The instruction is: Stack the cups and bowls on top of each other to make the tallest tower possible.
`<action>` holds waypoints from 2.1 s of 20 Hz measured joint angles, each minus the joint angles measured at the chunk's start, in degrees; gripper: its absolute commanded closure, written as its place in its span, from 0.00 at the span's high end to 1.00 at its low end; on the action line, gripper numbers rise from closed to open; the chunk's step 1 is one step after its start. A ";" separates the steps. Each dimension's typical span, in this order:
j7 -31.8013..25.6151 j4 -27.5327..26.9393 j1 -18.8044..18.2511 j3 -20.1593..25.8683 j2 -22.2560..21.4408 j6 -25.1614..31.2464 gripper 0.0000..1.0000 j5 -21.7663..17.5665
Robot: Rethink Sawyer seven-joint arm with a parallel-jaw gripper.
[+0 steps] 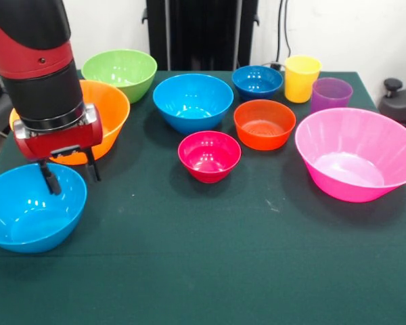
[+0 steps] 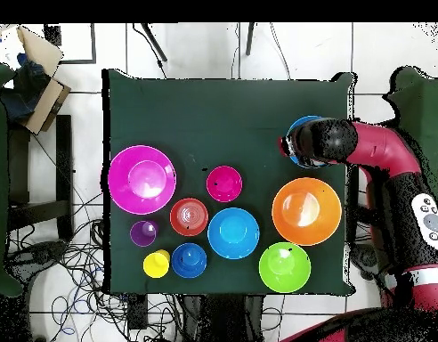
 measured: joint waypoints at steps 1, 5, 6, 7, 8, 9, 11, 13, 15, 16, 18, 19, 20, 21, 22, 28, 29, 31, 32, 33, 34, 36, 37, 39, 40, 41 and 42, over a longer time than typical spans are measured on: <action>0.00 0.16 -0.19 -0.01 0.00 -0.65 1.00 -0.17; 0.00 1.34 -1.59 -0.01 0.08 -5.24 1.00 -1.34; 0.00 1.48 -1.83 -0.01 0.11 -5.81 1.00 -1.43; 0.00 1.57 -2.01 -0.02 0.14 -6.16 1.00 -1.45; 0.00 1.72 -2.40 -0.01 0.25 -6.86 1.00 -1.50; 0.00 1.75 -2.61 -0.01 0.34 -7.18 1.00 -1.53; 0.00 1.77 -2.97 -0.01 0.55 -7.63 1.00 -1.57; 0.00 1.87 -3.56 -0.02 0.92 -7.98 1.00 -1.65; 0.00 2.01 -3.96 -0.02 1.21 -7.98 1.00 -1.72; 0.00 2.10 -4.06 -0.02 1.27 -7.98 1.00 -1.75; 0.00 2.62 -4.32 -0.02 1.47 -7.98 1.00 -1.82; 0.00 2.84 -4.35 -0.03 1.52 -7.98 1.00 -1.83; 0.00 3.09 -4.34 -0.02 1.55 -7.98 1.00 -1.84; 0.00 3.32 -4.32 -0.02 1.55 -7.98 1.00 -1.86; 0.00 3.58 -4.32 -0.02 1.55 -7.99 1.00 -1.84; 0.00 6.19 -4.27 -0.14 1.21 -7.99 1.00 -1.84; 0.00 6.51 -4.24 -0.19 1.11 -7.99 1.00 -1.84; 0.00 7.28 -4.15 -0.31 0.77 -7.99 1.00 -1.84; 0.00 7.70 -4.09 -0.35 0.47 -7.99 1.00 -1.84; 0.00 8.13 -4.04 -0.40 0.17 -7.99 1.00 -1.84; 0.00 8.41 -4.00 -0.42 -0.11 -7.99 1.00 -1.86; 0.00 9.01 -3.90 -0.43 -0.81 -7.99 1.00 -1.84; 0.00 9.15 -3.86 -0.43 -0.99 -7.99 1.00 -1.84; 0.00 9.64 -3.68 -0.46 -1.82 -7.99 1.00 -1.84; 0.00 9.71 -3.62 -0.49 -2.02 -7.99 1.00 -1.83; 0.00 9.74 -3.58 -0.50 -2.11 -7.98 1.00 -1.84; 0.00 9.74 -3.50 -0.52 -2.32 -7.99 1.00 -1.83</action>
